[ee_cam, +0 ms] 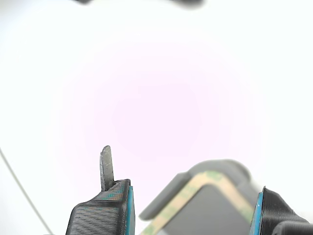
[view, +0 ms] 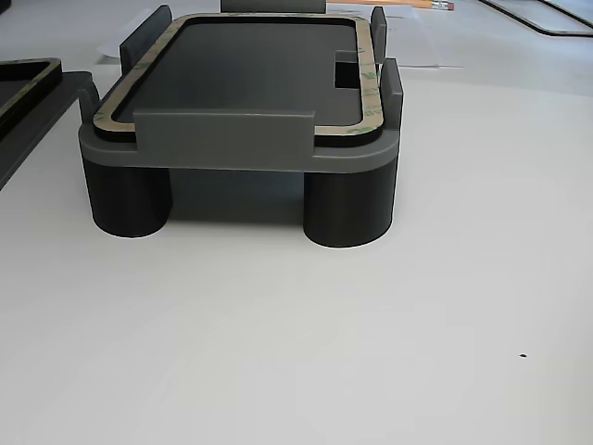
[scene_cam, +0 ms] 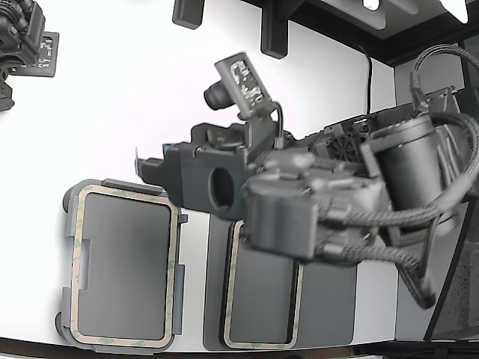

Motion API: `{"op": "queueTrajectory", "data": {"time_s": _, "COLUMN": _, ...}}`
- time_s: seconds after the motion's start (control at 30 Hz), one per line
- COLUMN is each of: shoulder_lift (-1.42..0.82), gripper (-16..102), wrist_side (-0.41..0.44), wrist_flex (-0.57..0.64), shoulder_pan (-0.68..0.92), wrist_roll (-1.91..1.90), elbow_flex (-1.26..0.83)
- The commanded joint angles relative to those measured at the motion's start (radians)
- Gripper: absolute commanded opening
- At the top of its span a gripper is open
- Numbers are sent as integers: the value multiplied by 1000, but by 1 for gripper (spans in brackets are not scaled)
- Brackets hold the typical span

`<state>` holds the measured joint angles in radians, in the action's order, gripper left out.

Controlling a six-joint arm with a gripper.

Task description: Move top rectangular frame to the holder.

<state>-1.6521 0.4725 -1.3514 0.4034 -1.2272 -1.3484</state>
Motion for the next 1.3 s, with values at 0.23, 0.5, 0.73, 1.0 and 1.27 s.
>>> {"op": "queueTrajectory", "data": {"time_s": 0.23, "shoulder_lift": -749, "gripper": 100, "wrist_side": -259, "wrist_flex": 425, "shoulder_pan": -314, "wrist_roll": 1035, "elbow_flex": -839}}
{"op": "queueTrajectory", "data": {"time_s": 0.5, "shoulder_lift": -1131, "gripper": 100, "wrist_side": -370, "wrist_flex": 476, "shoulder_pan": -436, "wrist_roll": 1161, "elbow_flex": -1140}}
{"op": "queueTrajectory", "data": {"time_s": 0.73, "shoulder_lift": -1221, "gripper": 100, "wrist_side": -391, "wrist_flex": 403, "shoulder_pan": -442, "wrist_roll": 1143, "elbow_flex": -1173}}
{"op": "queueTrajectory", "data": {"time_s": 1.0, "shoulder_lift": -1302, "gripper": 100, "wrist_side": -374, "wrist_flex": 379, "shoulder_pan": -443, "wrist_roll": 1109, "elbow_flex": -1287}}
{"op": "queueTrajectory", "data": {"time_s": 1.27, "shoulder_lift": -1302, "gripper": 100, "wrist_side": -374, "wrist_flex": 379, "shoulder_pan": -443, "wrist_roll": 1109, "elbow_flex": -1287}}
